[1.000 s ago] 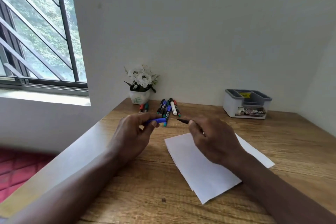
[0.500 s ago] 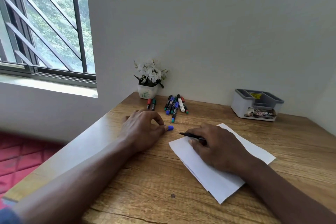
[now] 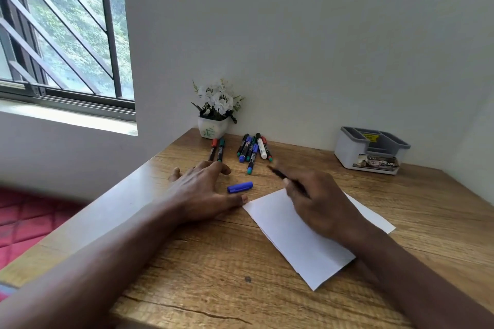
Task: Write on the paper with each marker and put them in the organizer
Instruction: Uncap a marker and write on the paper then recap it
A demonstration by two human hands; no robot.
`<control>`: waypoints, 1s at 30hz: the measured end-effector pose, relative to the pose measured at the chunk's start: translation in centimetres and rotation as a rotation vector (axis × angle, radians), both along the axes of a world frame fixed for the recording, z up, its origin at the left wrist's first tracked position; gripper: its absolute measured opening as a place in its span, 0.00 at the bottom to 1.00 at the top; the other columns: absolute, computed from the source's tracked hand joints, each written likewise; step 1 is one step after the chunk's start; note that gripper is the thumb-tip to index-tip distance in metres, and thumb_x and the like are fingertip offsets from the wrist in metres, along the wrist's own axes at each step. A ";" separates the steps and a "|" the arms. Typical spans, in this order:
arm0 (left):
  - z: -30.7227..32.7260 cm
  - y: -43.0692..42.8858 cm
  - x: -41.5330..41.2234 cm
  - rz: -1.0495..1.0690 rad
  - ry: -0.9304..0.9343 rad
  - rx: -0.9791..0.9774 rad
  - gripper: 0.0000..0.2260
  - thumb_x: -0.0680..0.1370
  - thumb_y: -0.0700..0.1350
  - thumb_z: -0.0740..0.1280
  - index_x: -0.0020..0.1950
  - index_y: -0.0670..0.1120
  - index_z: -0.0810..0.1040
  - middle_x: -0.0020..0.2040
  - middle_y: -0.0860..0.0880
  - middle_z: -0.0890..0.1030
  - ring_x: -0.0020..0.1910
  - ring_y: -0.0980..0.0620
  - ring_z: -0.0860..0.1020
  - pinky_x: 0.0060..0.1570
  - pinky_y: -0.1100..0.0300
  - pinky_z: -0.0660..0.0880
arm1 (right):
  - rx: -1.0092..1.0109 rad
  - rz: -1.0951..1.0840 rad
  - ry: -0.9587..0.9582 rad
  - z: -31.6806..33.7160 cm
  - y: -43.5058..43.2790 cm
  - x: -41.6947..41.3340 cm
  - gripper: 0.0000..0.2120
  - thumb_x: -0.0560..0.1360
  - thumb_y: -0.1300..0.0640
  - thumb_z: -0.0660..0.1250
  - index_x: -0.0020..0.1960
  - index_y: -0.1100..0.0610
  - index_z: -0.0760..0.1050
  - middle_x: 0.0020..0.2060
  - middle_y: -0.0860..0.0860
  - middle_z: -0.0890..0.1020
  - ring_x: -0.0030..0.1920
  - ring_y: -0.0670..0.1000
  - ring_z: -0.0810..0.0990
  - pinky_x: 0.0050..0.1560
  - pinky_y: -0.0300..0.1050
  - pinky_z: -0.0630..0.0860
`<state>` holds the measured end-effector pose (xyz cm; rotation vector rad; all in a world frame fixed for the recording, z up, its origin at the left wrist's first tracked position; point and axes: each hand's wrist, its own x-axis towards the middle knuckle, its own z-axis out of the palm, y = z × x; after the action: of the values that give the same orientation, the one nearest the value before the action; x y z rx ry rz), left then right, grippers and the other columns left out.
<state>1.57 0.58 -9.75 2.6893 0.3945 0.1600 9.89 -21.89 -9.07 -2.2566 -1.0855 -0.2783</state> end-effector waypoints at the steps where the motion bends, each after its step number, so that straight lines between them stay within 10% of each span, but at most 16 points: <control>1: 0.0 0.0 0.0 0.003 0.004 0.002 0.34 0.71 0.73 0.64 0.73 0.61 0.66 0.79 0.50 0.63 0.77 0.48 0.64 0.78 0.37 0.47 | 0.122 0.030 0.085 0.2 -0.2 -0.1 0.24 0.84 0.59 0.61 0.74 0.37 0.68 0.39 0.44 0.79 0.36 0.45 0.79 0.36 0.36 0.74; 9: 0.0 0.0 0.1 0.008 0.011 0.010 0.34 0.72 0.73 0.65 0.74 0.61 0.65 0.80 0.50 0.63 0.77 0.47 0.63 0.77 0.36 0.47 | 0.516 0.259 1.030 0.7 0.7 -1.3 0.20 0.81 0.69 0.52 0.59 0.61 0.82 0.45 0.60 0.84 0.42 0.55 0.84 0.41 0.43 0.80; 15: -0.3 0.3 0.2 -0.004 -0.002 0.021 0.35 0.70 0.75 0.63 0.73 0.61 0.66 0.79 0.50 0.64 0.78 0.47 0.63 0.77 0.35 0.48 | 0.423 0.229 0.821 0.3 0.9 -1.5 0.04 0.72 0.51 0.76 0.46 0.47 0.83 0.34 0.49 0.78 0.36 0.49 0.75 0.32 0.41 0.71; 18: -0.4 0.2 0.1 -0.005 -0.014 0.021 0.35 0.71 0.74 0.64 0.73 0.60 0.66 0.79 0.50 0.64 0.78 0.47 0.63 0.77 0.35 0.48 | 0.409 0.163 0.768 0.3 1.4 -2.0 0.18 0.78 0.41 0.66 0.37 0.51 0.80 0.28 0.52 0.74 0.32 0.51 0.72 0.32 0.44 0.68; 22: -0.3 0.2 0.3 -0.004 -0.024 0.022 0.34 0.70 0.74 0.64 0.73 0.61 0.66 0.78 0.50 0.64 0.78 0.47 0.63 0.76 0.35 0.49 | 0.375 0.191 0.752 0.3 1.9 -2.7 0.09 0.82 0.57 0.64 0.51 0.60 0.82 0.35 0.60 0.84 0.36 0.54 0.81 0.35 0.45 0.75; 30: -0.4 0.4 0.3 0.000 -0.038 -0.002 0.34 0.69 0.73 0.67 0.71 0.61 0.68 0.78 0.50 0.65 0.78 0.47 0.63 0.76 0.35 0.49 | 0.323 0.080 0.758 0.0 2.2 -3.2 0.04 0.73 0.68 0.72 0.47 0.63 0.83 0.37 0.61 0.87 0.34 0.51 0.83 0.37 0.42 0.80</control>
<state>1.89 0.97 -10.15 2.6802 0.3821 0.2108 6.72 -19.69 -9.09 -1.7743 -0.6560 0.3879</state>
